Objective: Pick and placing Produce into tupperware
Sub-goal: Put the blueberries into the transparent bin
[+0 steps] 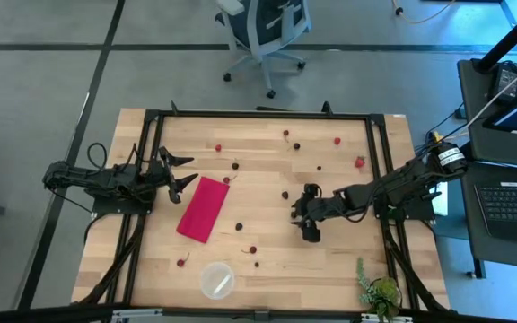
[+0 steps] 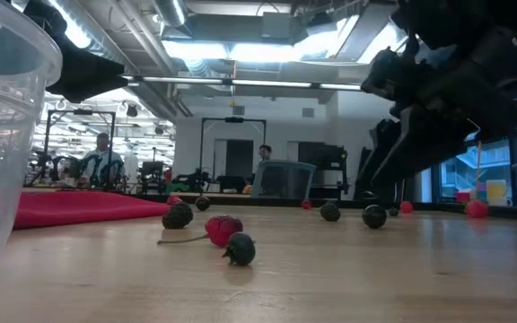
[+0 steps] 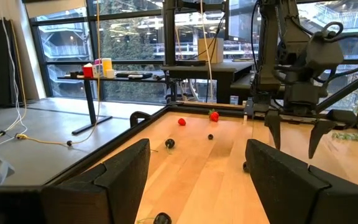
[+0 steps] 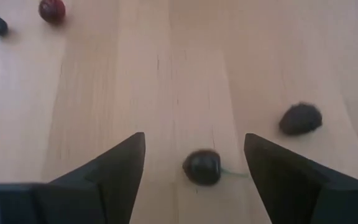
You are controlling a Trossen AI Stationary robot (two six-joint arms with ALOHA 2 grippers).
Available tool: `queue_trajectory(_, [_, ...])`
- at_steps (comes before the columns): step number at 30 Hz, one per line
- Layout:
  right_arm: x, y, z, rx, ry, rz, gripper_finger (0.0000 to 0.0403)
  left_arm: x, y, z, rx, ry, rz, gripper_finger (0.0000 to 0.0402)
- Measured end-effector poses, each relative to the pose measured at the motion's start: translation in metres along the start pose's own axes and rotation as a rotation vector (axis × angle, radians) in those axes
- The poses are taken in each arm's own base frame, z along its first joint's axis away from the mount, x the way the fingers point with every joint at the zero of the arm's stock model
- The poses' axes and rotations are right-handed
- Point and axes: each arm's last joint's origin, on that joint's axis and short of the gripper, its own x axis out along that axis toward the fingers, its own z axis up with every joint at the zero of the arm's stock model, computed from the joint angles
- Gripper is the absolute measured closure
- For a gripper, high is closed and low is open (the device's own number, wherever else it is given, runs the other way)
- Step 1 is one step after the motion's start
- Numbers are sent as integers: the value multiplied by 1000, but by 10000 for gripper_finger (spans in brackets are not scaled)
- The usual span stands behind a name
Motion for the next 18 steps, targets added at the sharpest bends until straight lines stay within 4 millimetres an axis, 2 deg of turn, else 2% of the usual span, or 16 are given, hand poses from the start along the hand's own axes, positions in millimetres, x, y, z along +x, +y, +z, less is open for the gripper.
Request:
queue_trajectory(8, [4,-2,-9,-3,2,-43,128,0,0,0,-1,0,0,142])
queue_trajectory(18, [26,-1,-21,-14,44,-62,128,0,0,0,-2,1,0,142])
